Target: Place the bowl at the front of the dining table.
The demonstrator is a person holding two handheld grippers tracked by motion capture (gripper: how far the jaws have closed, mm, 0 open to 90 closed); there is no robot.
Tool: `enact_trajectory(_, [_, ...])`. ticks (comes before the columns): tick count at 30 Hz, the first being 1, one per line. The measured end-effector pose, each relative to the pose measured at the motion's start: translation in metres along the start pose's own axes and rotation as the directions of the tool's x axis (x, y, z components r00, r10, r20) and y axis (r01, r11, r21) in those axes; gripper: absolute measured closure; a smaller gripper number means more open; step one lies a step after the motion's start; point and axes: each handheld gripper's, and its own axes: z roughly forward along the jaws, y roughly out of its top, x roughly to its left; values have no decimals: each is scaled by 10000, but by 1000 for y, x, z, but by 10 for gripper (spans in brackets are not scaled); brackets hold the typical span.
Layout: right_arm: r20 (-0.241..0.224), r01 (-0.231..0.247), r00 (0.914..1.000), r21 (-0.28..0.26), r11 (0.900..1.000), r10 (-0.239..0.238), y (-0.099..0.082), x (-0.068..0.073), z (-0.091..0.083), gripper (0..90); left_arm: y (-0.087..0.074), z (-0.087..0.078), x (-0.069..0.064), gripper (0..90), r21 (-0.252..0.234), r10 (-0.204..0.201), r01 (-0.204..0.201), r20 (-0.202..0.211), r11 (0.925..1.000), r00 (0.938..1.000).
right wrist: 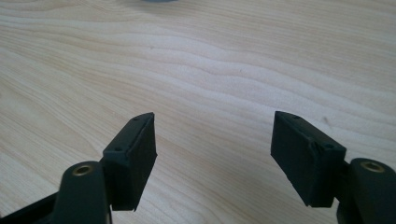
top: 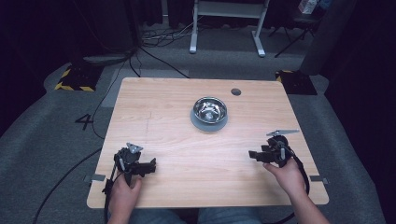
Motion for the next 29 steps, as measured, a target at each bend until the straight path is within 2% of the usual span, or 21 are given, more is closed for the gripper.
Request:
enact_trajectory(12, [506,3,9987,-355,9994,15,-39,0,19,342,0,0,0,5,1,-1,1,-1,10000,10000])
enact_trajectory(16, [707,150,9974,-595,9981,-108,-48,1,25,340,0,0,0,5,0,-6,6,3,10000,10000])
enact_trajectory(22, [1258,708,9906,-1346,9884,-538,-59,5,30,317,0,0,0,5,-1,-5,5,5,10000,10000])
enact_trajectory(24, [1543,1174,9838,-1708,9783,-911,-63,7,33,287,0,0,0,5,4,-16,16,12,10000,10000])
enact_trajectory(29, [1633,1018,9838,-1729,9797,-734,-62,7,35,247,0,0,0,5,1,0,0,1,10000,10000])
